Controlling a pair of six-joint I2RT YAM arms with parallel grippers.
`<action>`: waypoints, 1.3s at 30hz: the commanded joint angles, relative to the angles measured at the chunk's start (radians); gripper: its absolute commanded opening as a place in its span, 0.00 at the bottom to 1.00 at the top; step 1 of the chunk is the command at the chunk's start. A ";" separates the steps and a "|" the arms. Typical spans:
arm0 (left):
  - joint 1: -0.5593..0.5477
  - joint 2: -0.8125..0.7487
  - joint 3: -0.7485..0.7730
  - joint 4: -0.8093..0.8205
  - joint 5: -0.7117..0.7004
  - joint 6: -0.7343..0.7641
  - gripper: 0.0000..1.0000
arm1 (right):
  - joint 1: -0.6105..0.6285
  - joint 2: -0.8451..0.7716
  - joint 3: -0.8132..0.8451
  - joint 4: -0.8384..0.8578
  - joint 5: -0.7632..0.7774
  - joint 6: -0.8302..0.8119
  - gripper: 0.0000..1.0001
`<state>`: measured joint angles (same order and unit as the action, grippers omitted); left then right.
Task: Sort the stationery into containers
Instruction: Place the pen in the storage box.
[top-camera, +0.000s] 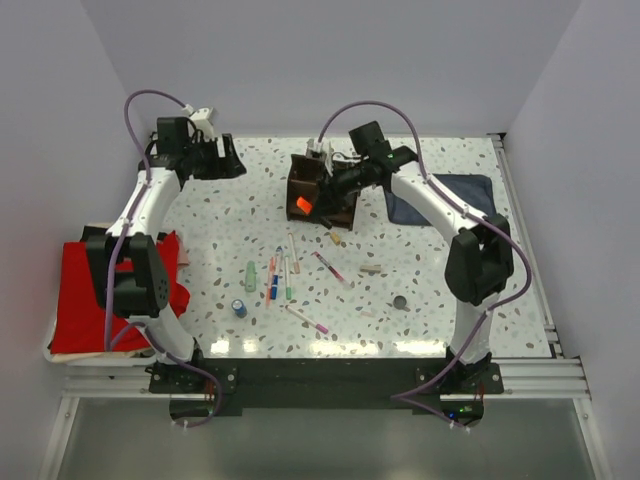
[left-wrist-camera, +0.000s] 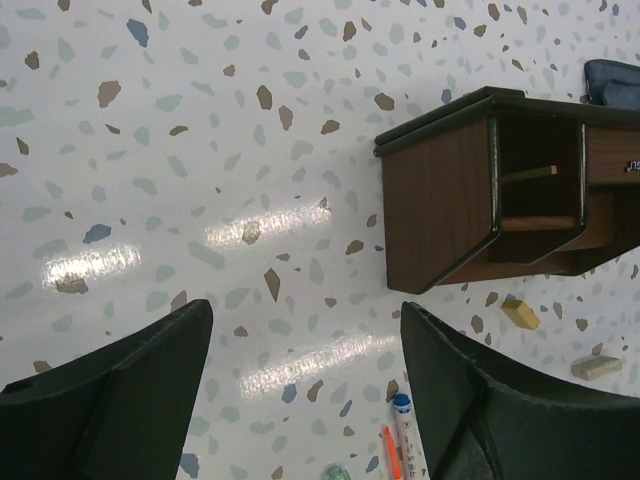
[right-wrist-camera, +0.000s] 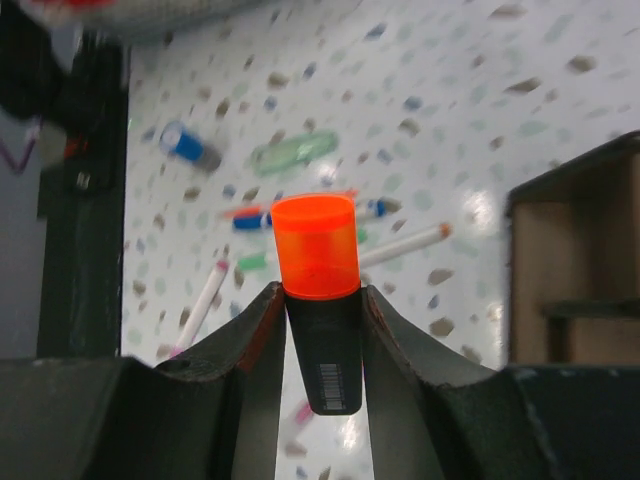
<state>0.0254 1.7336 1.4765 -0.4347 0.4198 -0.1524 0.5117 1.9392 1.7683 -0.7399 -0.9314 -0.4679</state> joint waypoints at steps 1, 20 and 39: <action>0.008 0.015 0.056 0.024 0.030 0.024 0.80 | -0.016 -0.115 -0.081 0.732 0.117 0.500 0.00; 0.008 -0.009 0.005 0.160 0.068 0.037 0.80 | -0.002 0.164 -0.089 1.297 0.479 0.566 0.00; 0.008 -0.048 -0.031 0.119 0.065 0.102 0.80 | -0.006 0.158 -0.193 1.266 0.463 0.519 0.48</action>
<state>0.0254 1.7493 1.4593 -0.3283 0.4786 -0.0818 0.5037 2.1693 1.5967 0.4927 -0.4839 0.0719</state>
